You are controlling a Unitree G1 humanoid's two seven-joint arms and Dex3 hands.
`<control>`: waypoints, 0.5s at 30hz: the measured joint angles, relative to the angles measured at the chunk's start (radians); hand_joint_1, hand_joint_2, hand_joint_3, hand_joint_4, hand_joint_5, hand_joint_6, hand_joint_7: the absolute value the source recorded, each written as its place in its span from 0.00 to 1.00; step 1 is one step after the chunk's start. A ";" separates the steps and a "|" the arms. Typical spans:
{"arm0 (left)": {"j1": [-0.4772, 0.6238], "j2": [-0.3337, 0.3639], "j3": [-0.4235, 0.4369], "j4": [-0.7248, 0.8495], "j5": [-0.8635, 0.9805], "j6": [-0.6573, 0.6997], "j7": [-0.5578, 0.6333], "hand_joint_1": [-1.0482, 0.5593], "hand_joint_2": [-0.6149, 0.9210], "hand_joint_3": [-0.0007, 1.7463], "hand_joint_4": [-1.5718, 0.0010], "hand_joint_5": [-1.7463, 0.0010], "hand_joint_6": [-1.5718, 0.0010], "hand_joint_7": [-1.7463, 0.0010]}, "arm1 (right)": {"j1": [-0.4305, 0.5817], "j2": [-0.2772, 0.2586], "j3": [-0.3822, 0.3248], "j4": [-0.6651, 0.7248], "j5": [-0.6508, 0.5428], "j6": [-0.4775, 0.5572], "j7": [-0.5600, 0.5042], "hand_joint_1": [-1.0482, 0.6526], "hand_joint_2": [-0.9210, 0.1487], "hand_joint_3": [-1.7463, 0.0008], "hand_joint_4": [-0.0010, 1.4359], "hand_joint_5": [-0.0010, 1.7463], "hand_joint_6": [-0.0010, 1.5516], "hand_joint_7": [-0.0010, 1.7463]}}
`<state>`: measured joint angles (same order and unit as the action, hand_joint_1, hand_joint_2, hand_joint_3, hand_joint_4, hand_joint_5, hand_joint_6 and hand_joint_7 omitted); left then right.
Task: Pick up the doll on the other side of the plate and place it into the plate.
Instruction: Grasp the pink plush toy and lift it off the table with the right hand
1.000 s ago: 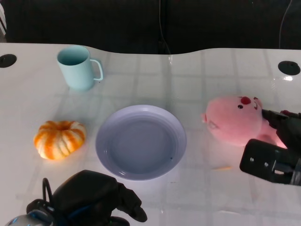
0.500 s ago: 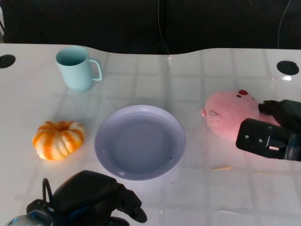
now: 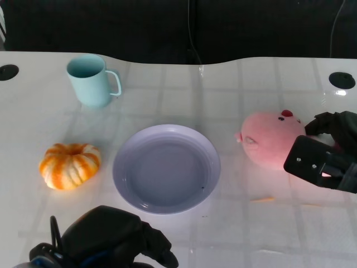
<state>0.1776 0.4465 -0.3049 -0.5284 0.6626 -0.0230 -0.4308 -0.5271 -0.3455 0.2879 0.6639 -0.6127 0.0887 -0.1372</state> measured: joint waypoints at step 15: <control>-0.010 0.000 0.000 0.008 -0.003 0.007 -0.010 0.49 1.00 0.14 0.51 0.31 0.30 1.00 | 0.046 0.083 -0.124 -0.023 0.175 -0.053 -0.101 0.55 0.50 0.25 0.61 1.00 0.48 1.00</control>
<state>0.1673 0.4469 -0.3046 -0.5203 0.6591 -0.0155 -0.4412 -0.4812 -0.2629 0.1636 0.6414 -0.4382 0.0359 -0.2386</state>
